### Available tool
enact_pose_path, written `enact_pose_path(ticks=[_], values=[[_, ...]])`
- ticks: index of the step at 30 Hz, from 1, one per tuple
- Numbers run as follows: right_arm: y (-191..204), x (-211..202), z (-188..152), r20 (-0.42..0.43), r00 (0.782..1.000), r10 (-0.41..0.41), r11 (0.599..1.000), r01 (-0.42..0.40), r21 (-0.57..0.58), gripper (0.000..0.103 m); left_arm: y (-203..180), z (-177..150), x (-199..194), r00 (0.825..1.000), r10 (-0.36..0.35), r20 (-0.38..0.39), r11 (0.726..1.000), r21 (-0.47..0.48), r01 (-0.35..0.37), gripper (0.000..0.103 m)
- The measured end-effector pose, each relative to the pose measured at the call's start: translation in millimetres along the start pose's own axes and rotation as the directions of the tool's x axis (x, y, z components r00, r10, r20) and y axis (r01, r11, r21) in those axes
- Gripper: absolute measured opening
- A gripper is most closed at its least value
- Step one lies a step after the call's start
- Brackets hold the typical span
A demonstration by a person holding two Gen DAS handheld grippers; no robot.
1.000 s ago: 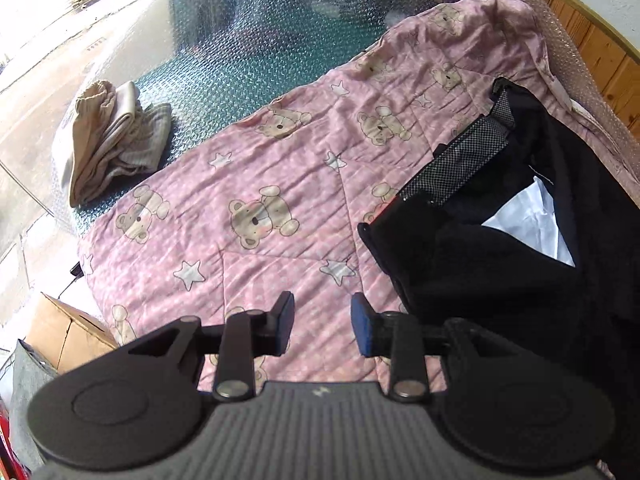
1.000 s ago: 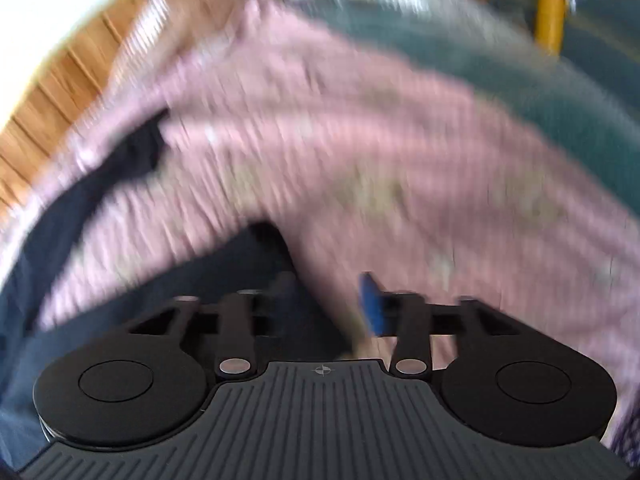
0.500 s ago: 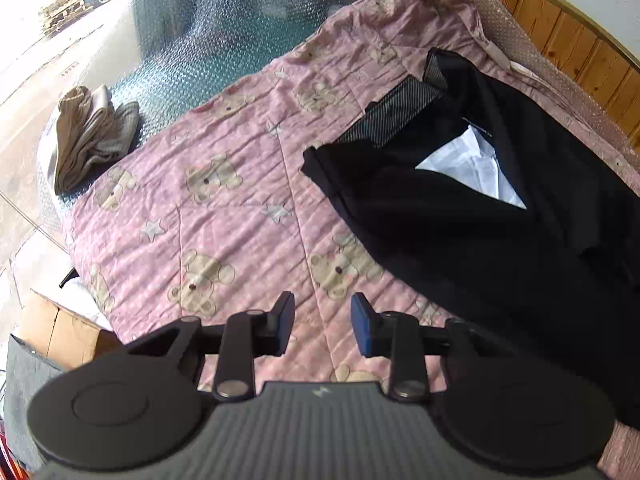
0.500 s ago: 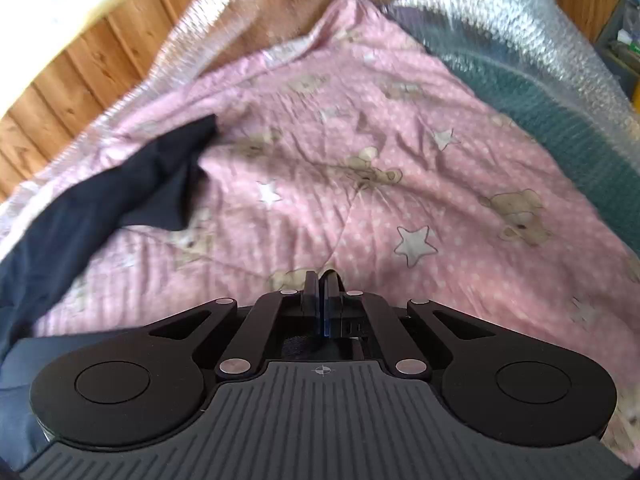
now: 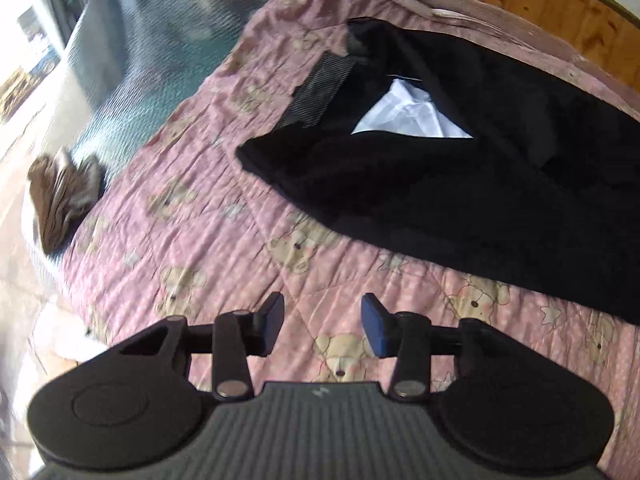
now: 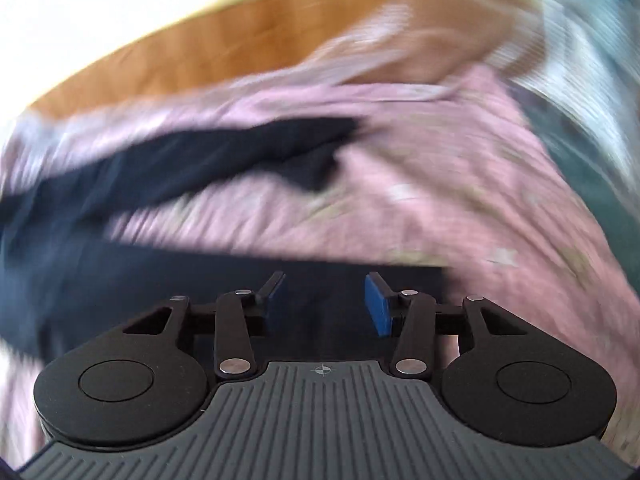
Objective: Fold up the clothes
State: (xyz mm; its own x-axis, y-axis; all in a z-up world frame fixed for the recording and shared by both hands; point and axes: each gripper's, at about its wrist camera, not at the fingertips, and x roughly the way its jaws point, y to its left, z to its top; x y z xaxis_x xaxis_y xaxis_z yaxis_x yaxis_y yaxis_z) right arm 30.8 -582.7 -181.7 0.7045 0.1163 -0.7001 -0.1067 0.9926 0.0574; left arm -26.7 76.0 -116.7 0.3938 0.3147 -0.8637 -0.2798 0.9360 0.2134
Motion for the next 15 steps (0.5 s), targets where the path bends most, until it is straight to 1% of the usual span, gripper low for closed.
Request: enact_pose_path(ticks=[2, 3, 4, 6, 8, 10, 12, 13, 15], values=[[25, 1, -5, -0.026, 1.000, 0.011, 0.991, -0.014, -0.135, 0.056, -13, 12, 1, 1.000, -0.006, 0.023, 0.996, 0.091, 0.004, 0.055], [35, 2, -5, -0.037, 0.999, 0.010, 0.982, -0.016, -0.187, 0.058, -19, 17, 1, 0.999, -0.009, 0.034, 0.991, 0.136, 0.005, 0.063], [45, 2, -5, -0.049, 0.999, 0.008, 0.971, -0.019, -0.239, 0.060, -25, 23, 2, 0.999, -0.014, 0.045, 0.983, 0.181, 0.005, 0.067], [65, 4, -4, -0.072, 0.997, 0.002, 0.940, -0.027, -0.340, 0.062, -37, 35, 7, 0.998, -0.025, 0.064, 0.963, 0.271, 0.006, 0.068], [83, 6, -1, -0.092, 0.996, -0.016, 0.902, -0.026, -0.430, 0.064, -43, 48, 29, 0.997, -0.041, 0.071, 0.932, 0.361, 0.013, 0.068], [102, 6, 5, -0.091, 0.996, -0.016, 0.863, -0.032, -0.504, 0.065, -50, 61, 50, 0.995, -0.058, 0.076, 0.893, 0.449, 0.018, 0.068], [120, 6, 11, -0.091, 0.996, -0.018, 0.818, -0.038, -0.574, 0.070, -58, 70, 69, 0.992, -0.087, 0.090, 0.845, 0.535, 0.026, 0.068], [129, 11, 13, -0.099, 0.995, -0.025, 0.792, -0.041, -0.609, 0.071, -64, 72, 76, 0.989, -0.111, 0.097, 0.812, 0.583, 0.034, 0.068], [146, 20, 19, -0.114, 0.993, -0.040, 0.737, -0.047, -0.674, 0.072, -77, 75, 85, 0.979, -0.173, 0.111, 0.731, 0.680, 0.051, 0.068]])
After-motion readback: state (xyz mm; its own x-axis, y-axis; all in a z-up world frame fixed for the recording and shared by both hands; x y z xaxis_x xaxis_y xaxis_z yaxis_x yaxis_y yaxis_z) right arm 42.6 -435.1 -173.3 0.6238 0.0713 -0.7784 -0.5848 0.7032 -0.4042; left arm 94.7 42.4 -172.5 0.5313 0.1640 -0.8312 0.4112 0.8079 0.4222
